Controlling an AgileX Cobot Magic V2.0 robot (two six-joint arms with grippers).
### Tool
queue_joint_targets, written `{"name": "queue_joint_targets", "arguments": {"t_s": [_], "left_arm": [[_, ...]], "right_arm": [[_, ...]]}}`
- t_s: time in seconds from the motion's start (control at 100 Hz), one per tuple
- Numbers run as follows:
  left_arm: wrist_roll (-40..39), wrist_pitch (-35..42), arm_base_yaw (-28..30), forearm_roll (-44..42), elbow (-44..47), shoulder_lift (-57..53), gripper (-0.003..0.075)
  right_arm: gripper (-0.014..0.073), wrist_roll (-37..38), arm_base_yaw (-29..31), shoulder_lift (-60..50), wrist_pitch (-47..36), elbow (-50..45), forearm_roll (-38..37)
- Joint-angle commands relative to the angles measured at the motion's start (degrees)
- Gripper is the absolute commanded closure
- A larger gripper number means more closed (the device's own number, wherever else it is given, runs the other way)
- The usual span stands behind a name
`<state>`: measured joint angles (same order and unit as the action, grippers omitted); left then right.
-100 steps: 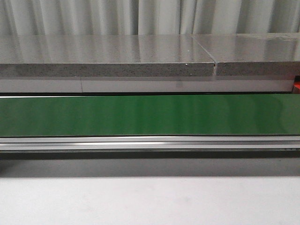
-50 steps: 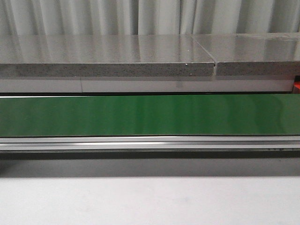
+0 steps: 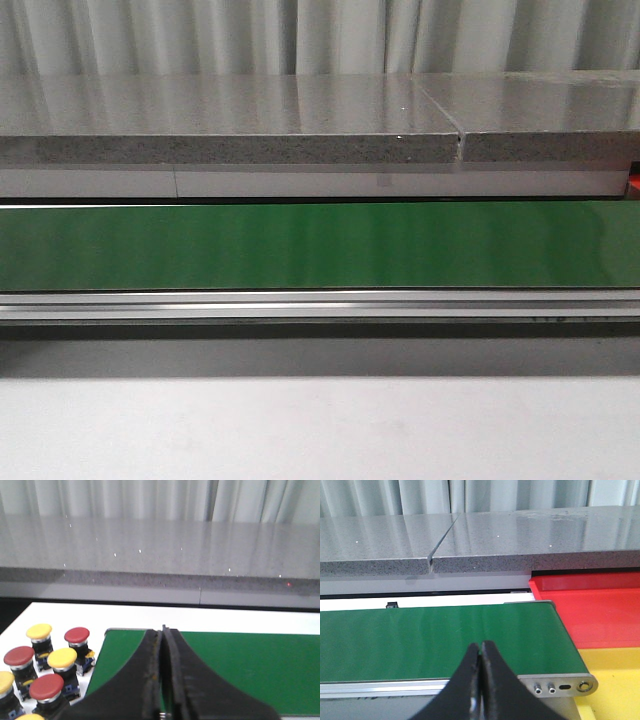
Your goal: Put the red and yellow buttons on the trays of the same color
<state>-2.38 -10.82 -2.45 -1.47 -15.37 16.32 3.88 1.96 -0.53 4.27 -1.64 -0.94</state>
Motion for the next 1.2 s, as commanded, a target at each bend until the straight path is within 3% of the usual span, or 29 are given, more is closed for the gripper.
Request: {"name": "queue_joint_targets", "arguments": {"t_s": [0.0,0.27,0.37,0.49,0.56,0.75,1.19], "left_arm": [[0.0,0.9,0.3,1.5,-4.9,5.9,0.0741],[0.0,-5.7,0.3,1.5,-13.8,18.4,0.0706],[0.0,-5.8,0.3,1.5,-15.9,21.6,0.0560],[0.0,-6.6,0.3,1.5,-18.2,24.8,0.0309],[-0.1,-8.2,0.3,1.5,-19.8,26.7,0.0239],[-1.9,-15.7,3.3,1.5,-26.1,32.5,0.0232],[-2.5,-36.7,20.4,3.1,-38.4,46.1,0.0231]], "right_arm": [[0.0660,-0.3,0.1,-0.6,-4.8,0.9,-0.4],[0.0660,-0.3,0.1,-0.6,-4.8,0.9,-0.4],[0.0660,-0.3,0.1,-0.6,-4.8,0.9,-0.4],[0.0660,-0.3,0.1,-0.6,-4.8,0.9,-0.4],[0.0660,-0.3,0.1,-0.6,-4.8,0.9,-0.4],[0.0660,-0.3,0.1,-0.6,-4.8,0.9,-0.4],[0.0660,-0.3,0.1,-0.6,-4.8,0.9,-0.4]]}}
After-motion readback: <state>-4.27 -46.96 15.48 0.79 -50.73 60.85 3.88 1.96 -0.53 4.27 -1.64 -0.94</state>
